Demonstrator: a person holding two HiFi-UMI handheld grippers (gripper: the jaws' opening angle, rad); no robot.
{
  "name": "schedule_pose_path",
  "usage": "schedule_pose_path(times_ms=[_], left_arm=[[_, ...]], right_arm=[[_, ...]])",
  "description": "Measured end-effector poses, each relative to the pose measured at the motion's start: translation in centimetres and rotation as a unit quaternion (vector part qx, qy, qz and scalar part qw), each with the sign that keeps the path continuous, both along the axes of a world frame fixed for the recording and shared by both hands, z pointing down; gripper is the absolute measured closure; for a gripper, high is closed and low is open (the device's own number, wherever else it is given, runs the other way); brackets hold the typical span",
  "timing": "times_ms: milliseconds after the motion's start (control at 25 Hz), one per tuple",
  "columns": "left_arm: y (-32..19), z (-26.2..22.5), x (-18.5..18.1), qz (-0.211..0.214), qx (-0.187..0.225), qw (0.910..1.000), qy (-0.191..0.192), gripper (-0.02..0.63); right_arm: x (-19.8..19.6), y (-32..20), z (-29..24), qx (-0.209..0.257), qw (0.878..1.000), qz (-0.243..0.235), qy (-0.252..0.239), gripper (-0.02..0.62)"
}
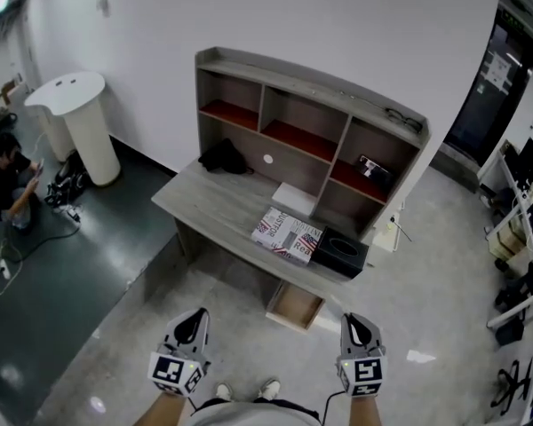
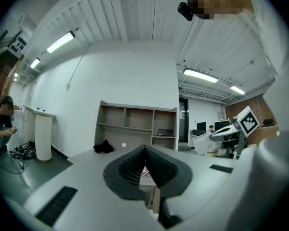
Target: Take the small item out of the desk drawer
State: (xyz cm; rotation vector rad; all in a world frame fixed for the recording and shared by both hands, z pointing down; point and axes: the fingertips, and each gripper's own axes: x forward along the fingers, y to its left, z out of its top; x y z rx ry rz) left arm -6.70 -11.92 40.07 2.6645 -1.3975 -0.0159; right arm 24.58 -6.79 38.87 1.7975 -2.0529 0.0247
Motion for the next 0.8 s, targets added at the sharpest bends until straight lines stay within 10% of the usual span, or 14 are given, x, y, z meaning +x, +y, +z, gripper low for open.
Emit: schedule_pose_path(times_ms=[800], left_arm=[[-2.2,-1.5,-0.2,-0.033,0.009,0.9994,0.007,0.588]], right_arm=[[3.5,2.3,-5.6,0.06,0.998,0.025,-0.011,0.566]])
